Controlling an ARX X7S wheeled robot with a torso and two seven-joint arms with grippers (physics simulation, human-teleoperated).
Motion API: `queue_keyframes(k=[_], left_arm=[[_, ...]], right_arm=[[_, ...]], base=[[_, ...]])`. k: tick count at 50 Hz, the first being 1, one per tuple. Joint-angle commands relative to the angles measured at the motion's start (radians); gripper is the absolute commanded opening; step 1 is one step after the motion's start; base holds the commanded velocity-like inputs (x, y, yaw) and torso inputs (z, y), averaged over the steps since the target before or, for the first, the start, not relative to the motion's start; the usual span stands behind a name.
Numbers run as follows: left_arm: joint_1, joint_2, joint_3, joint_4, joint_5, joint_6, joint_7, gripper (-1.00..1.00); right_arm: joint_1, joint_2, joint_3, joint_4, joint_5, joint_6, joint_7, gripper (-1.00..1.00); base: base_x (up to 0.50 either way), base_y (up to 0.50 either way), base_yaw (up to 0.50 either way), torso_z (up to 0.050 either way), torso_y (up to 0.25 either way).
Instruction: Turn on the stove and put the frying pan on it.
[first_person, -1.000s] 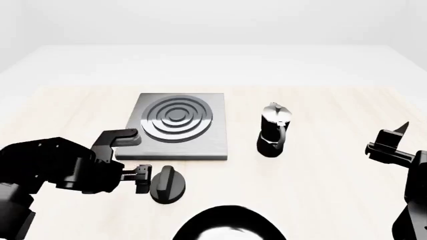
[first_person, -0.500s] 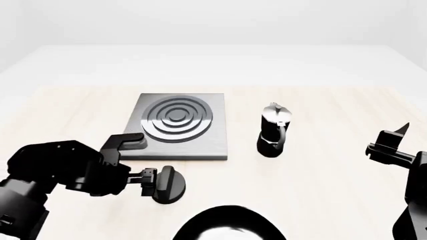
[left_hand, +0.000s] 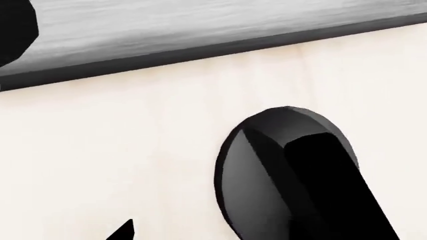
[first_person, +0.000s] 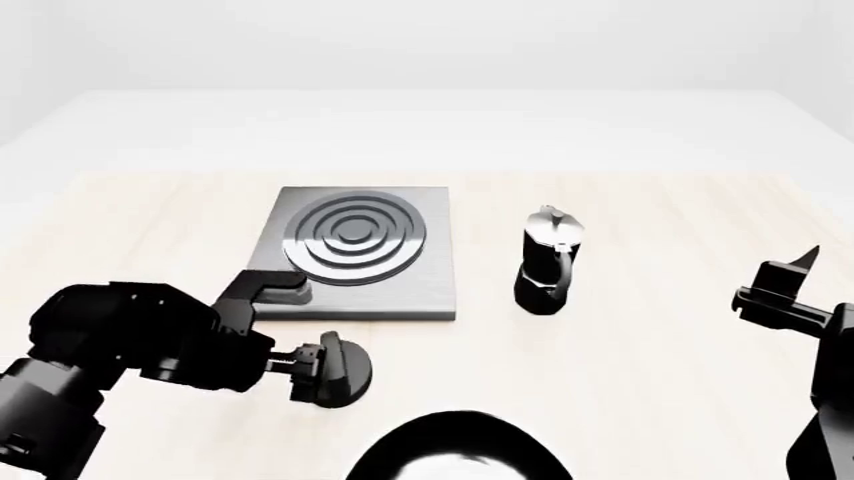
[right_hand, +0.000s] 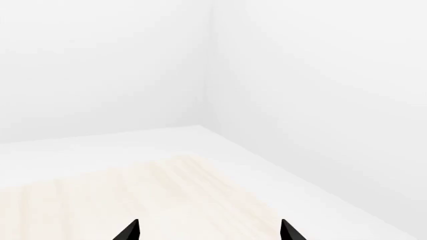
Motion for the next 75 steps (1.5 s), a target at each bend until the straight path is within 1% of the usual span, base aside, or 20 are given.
queue_keyframes(k=[1, 11, 19, 32, 45, 49, 52, 53, 55, 56, 57, 61, 62, 63, 64, 65, 70, 71, 72, 75], left_arm=[[0.02, 0.007, 0.0, 0.069, -0.031, -0.011, 0.033, 1.0], [-0.005, 0.038, 0.008, 0.015, -0.002, 0.029, 0.053, 1.0], [-0.042, 0.088, 0.015, -0.094, 0.041, 0.088, 0.068, 1.0], [-0.066, 0.128, -0.033, -0.194, 0.046, 0.14, -0.035, 1.0], [-0.058, 0.111, -0.081, -0.179, 0.015, 0.139, -0.124, 1.0], [-0.043, 0.083, -0.097, -0.094, -0.008, 0.138, -0.129, 1.0], [-0.009, 0.005, -0.162, 0.144, -0.074, 0.153, -0.178, 1.0], [-0.006, 0.003, -0.165, 0.151, -0.077, 0.151, -0.184, 1.0], [-0.031, -0.052, -0.171, 0.304, -0.103, 0.1, -0.233, 1.0], [-0.047, -0.07, -0.192, 0.346, -0.129, 0.078, -0.272, 1.0], [-0.081, -0.087, -0.263, 0.369, -0.217, 0.038, -0.382, 1.0], [-0.151, -0.145, -0.358, 0.527, -0.297, 0.037, -0.485, 1.0], [-0.189, -0.151, -0.374, 0.528, -0.344, -0.001, -0.556, 1.0], [-0.223, -0.157, -0.364, 0.535, -0.368, -0.047, -0.573, 1.0], [-0.259, -0.17, -0.401, 0.563, -0.5, -0.094, -0.606, 1.0], [-0.274, -0.174, -0.413, 0.564, -0.561, -0.107, -0.643, 1.0], [-0.413, -0.227, -0.378, 0.609, -0.764, -0.201, -0.84, 1.0], [-0.414, -0.228, -0.376, 0.61, -0.77, -0.199, -0.845, 1.0], [-0.439, -0.241, -0.391, 0.665, -0.715, -0.222, -0.803, 1.0], [-0.463, -0.256, -0.399, 0.711, -0.689, -0.264, -0.73, 1.0]], right_arm=[[-0.002, 0.0, -0.003, 0.002, 0.002, -0.002, 0.003, 1.0], [-0.004, 0.001, -0.001, 0.004, 0.005, -0.005, 0.005, 1.0], [-0.008, 0.0, -0.002, 0.011, 0.007, -0.015, 0.006, 1.0], [-0.012, 0.001, 0.001, 0.002, 0.011, -0.011, 0.009, 1.0], [-0.007, 0.005, -0.002, -0.005, 0.014, -0.002, 0.011, 1.0], [-0.003, 0.007, -0.002, -0.011, 0.016, 0.005, 0.01, 1.0], [-0.004, 0.009, -0.002, -0.009, 0.016, 0.005, 0.011, 1.0], [-0.004, 0.009, -0.002, -0.008, 0.016, 0.005, 0.011, 1.0], [-0.004, 0.01, -0.007, -0.008, 0.015, 0.005, 0.012, 1.0], [-0.004, 0.01, -0.008, -0.008, 0.015, 0.005, 0.013, 1.0], [-0.004, 0.009, -0.007, -0.008, 0.016, 0.003, 0.013, 1.0], [-0.006, 0.007, -0.012, -0.005, 0.016, -0.001, 0.015, 1.0], [-0.004, 0.006, -0.014, -0.002, 0.015, -0.002, 0.016, 1.0], [-0.004, 0.006, -0.016, -0.002, 0.015, -0.002, 0.017, 1.0], [-0.002, 0.007, -0.023, -0.006, 0.014, 0.003, 0.017, 1.0], [-0.001, 0.007, -0.024, -0.008, 0.015, 0.004, 0.017, 1.0], [0.004, 0.01, -0.02, -0.014, 0.019, 0.014, 0.015, 1.0], [0.004, 0.011, -0.02, -0.014, 0.02, 0.014, 0.015, 1.0], [0.005, 0.01, -0.019, -0.016, 0.023, 0.017, 0.013, 1.0], [0.01, 0.009, -0.017, -0.016, 0.027, 0.022, 0.011, 1.0]], base=[[0.0, 0.0, 0.0, 0.0, 0.0], [0.0, 0.0, 0.0, 0.0, 0.0], [0.0, 0.0, 0.0, 0.0, 0.0], [0.0, 0.0, 0.0, 0.0, 0.0], [0.0, 0.0, 0.0, 0.0, 0.0], [0.0, 0.0, 0.0, 0.0, 0.0], [0.0, 0.0, 0.0, 0.0, 0.0], [0.0, 0.0, 0.0, 0.0, 0.0], [0.0, 0.0, 0.0, 0.0, 0.0], [0.0, 0.0, 0.0, 0.0, 0.0], [0.0, 0.0, 0.0, 0.0, 0.0], [0.0, 0.0, 0.0, 0.0, 0.0], [0.0, 0.0, 0.0, 0.0, 0.0], [0.0, 0.0, 0.0, 0.0, 0.0], [0.0, 0.0, 0.0, 0.0, 0.0], [0.0, 0.0, 0.0, 0.0, 0.0], [0.0, 0.0, 0.0, 0.0, 0.0], [0.0, 0.0, 0.0, 0.0, 0.0], [0.0, 0.0, 0.0, 0.0, 0.0], [0.0, 0.0, 0.0, 0.0, 0.0]])
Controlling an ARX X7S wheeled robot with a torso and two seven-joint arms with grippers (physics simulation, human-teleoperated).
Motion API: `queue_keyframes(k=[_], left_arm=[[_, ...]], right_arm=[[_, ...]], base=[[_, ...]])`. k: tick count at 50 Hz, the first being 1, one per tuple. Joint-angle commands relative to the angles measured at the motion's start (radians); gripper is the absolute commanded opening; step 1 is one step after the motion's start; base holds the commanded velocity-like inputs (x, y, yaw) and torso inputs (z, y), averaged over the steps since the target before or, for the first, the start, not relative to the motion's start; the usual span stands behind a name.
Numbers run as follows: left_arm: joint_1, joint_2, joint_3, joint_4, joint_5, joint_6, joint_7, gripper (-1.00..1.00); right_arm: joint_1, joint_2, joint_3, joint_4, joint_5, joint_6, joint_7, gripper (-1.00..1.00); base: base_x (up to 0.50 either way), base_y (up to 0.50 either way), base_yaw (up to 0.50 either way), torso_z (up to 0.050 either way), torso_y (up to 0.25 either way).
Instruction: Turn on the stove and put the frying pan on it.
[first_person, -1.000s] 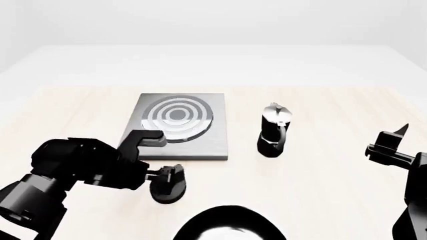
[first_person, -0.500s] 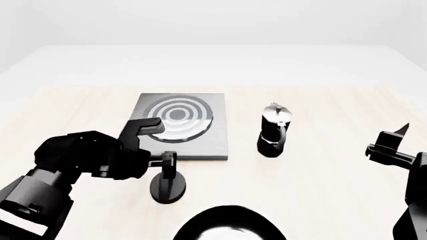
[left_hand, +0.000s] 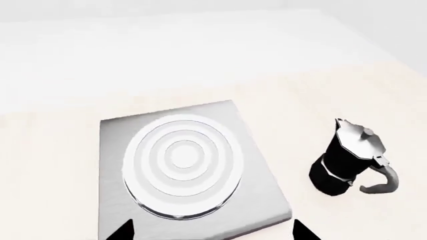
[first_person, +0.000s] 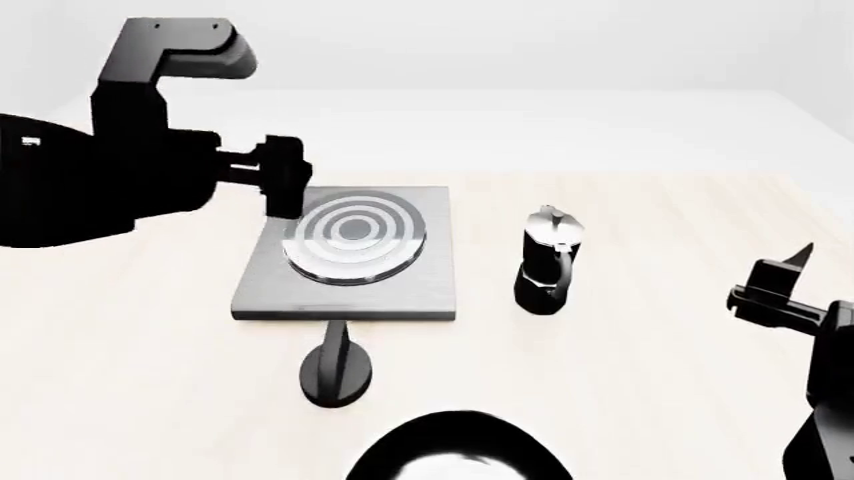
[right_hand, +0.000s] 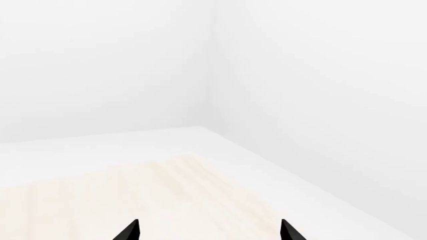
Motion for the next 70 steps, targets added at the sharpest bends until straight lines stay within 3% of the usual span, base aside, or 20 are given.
queue_keyframes(k=[1, 4, 5, 14, 18, 29, 41, 58, 70], left_arm=[[-0.155, -0.108, -0.087, 0.253, -0.115, -0.14, -0.077, 1.0], [-0.176, -0.122, -0.043, 0.246, -0.167, -0.196, -0.08, 1.0], [-0.198, -0.137, 0.013, 0.217, -0.284, -0.215, -0.115, 1.0], [-0.17, -0.211, 0.071, 0.494, -0.21, -0.27, 0.261, 1.0], [-0.205, -0.237, 0.138, 0.54, -0.261, -0.263, 0.299, 1.0], [-0.277, -0.292, 0.274, 0.621, -0.413, -0.22, 0.275, 1.0], [-0.216, -0.311, 0.369, 0.816, -0.566, -0.12, 0.214, 1.0], [-0.123, -0.329, 0.448, 0.911, -0.594, -0.073, 0.173, 1.0], [-0.038, -0.359, 0.465, 0.896, -0.521, -0.093, 0.201, 1.0]], right_arm=[[0.013, 0.0, -0.004, -0.006, 0.01, 0.017, -0.003, 1.0], [0.016, 0.002, -0.009, -0.01, 0.01, 0.021, -0.003, 1.0], [0.018, 0.003, -0.009, -0.009, 0.011, 0.023, -0.003, 1.0], [0.028, 0.008, -0.011, -0.008, 0.016, 0.036, -0.005, 1.0], [0.032, 0.01, -0.01, -0.012, 0.018, 0.042, -0.004, 1.0], [0.019, 0.01, -0.013, 0.001, 0.019, 0.027, -0.003, 1.0], [0.022, 0.007, -0.007, 0.005, 0.015, 0.039, 0.012, 1.0], [0.03, 0.007, 0.002, -0.001, 0.02, 0.051, 0.018, 1.0], [0.025, 0.01, 0.006, -0.002, 0.026, 0.056, 0.016, 1.0]], base=[[0.0, 0.0, 0.0, 0.0, 0.0], [0.0, 0.0, 0.0, 0.0, 0.0], [0.0, 0.0, 0.0, 0.0, 0.0], [0.0, 0.0, 0.0, 0.0, 0.0], [0.0, 0.0, 0.0, 0.0, 0.0], [0.0, 0.0, 0.0, 0.0, 0.0], [0.0, 0.0, 0.0, 0.0, 0.0], [0.0, 0.0, 0.0, 0.0, 0.0], [0.0, 0.0, 0.0, 0.0, 0.0]])
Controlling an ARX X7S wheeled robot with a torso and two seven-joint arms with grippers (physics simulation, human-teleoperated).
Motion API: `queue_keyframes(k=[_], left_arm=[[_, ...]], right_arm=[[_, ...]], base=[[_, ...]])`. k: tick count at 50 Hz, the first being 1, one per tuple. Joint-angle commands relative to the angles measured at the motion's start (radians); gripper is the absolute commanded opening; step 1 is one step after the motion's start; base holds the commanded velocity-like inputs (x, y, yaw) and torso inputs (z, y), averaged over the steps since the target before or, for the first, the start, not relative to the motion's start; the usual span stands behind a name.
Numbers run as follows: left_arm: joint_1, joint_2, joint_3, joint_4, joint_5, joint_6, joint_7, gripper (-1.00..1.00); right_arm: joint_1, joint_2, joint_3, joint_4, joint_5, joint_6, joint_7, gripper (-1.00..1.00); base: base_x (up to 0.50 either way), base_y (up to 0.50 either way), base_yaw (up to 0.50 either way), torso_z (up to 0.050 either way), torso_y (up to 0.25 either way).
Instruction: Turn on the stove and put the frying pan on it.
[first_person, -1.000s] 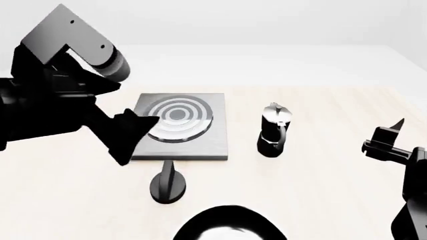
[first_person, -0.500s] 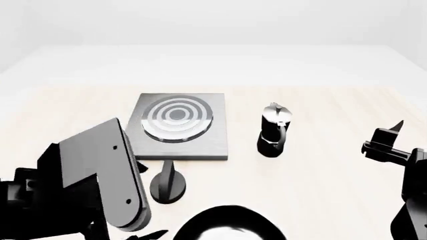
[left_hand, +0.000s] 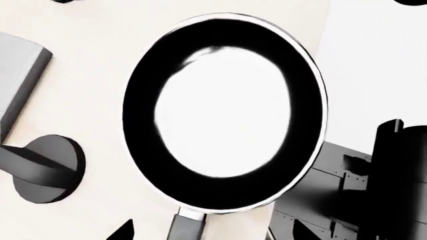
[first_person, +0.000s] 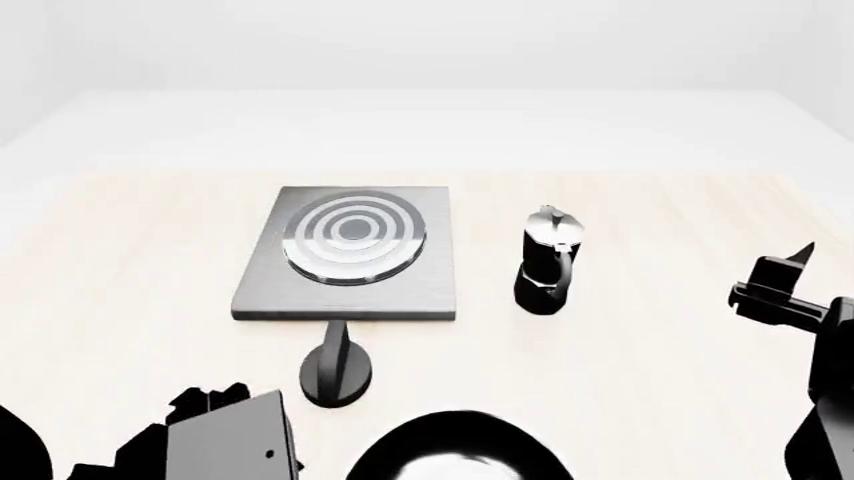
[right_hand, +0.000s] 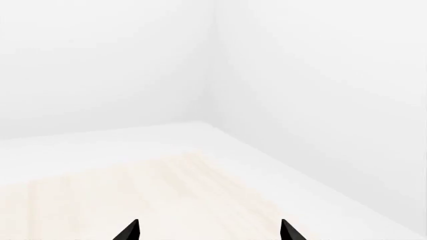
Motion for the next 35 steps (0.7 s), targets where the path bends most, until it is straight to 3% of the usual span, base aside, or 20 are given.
queue_keyframes(k=[1, 35], left_arm=[[0.077, -0.024, 0.021, 0.01, 0.044, -0.002, 0.023, 1.0], [0.117, -0.039, 0.071, -0.012, 0.059, -0.006, 0.034, 1.0]], right_arm=[[-0.002, 0.002, 0.004, 0.001, 0.004, 0.004, 0.0, 1.0], [0.001, 0.012, 0.001, -0.001, 0.004, 0.016, 0.013, 1.0]], base=[[0.0, 0.0, 0.0, 0.0, 0.0], [0.0, 0.0, 0.0, 0.0, 0.0]])
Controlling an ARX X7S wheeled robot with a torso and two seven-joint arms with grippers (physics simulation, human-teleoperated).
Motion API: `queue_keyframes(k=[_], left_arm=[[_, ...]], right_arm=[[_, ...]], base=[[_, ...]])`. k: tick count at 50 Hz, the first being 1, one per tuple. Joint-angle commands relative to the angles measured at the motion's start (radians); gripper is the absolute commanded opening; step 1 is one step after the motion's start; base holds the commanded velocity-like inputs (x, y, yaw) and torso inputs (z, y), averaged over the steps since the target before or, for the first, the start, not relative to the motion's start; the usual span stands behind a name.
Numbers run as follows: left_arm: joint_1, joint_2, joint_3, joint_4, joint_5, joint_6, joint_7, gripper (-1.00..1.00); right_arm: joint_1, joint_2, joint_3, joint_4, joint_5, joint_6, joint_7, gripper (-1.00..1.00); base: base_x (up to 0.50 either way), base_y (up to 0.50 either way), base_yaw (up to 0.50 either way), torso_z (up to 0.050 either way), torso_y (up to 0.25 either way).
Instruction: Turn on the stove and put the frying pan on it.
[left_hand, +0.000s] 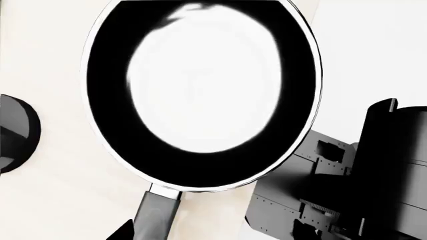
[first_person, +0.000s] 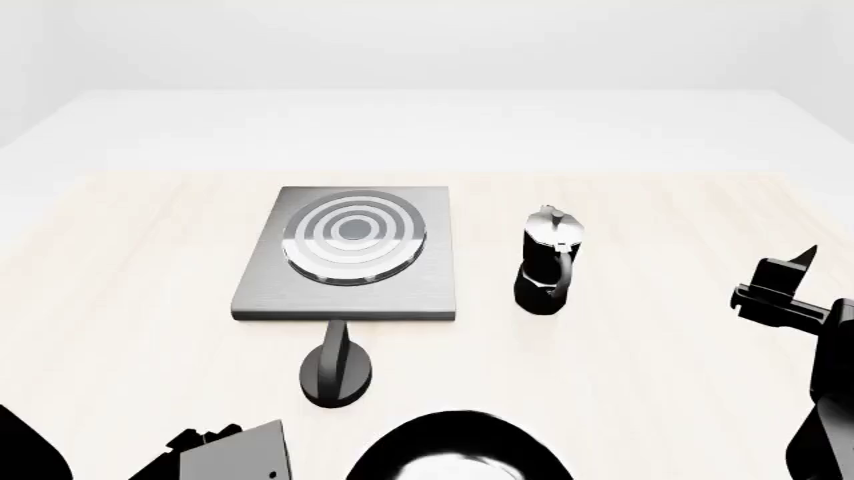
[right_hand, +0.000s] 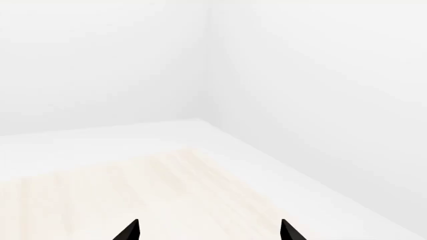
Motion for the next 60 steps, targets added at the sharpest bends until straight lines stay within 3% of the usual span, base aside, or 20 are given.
queue_keyframes(k=[1, 35, 60], left_arm=[[-0.002, -0.007, 0.024, -0.012, -0.008, -0.008, -0.005, 1.0], [-0.06, -0.047, 0.138, -0.097, -0.033, -0.041, -0.122, 1.0], [-0.078, -0.079, 0.176, -0.14, 0.0, -0.086, -0.127, 1.0]], right_arm=[[0.002, 0.003, 0.006, -0.006, 0.004, 0.005, 0.001, 1.0], [-0.009, 0.0, -0.003, 0.012, 0.008, -0.019, 0.01, 1.0], [-0.005, 0.003, -0.004, 0.01, 0.015, -0.014, 0.013, 1.0]], base=[[0.0, 0.0, 0.0, 0.0, 0.0], [0.0, 0.0, 0.0, 0.0, 0.0], [0.0, 0.0, 0.0, 0.0, 0.0]])
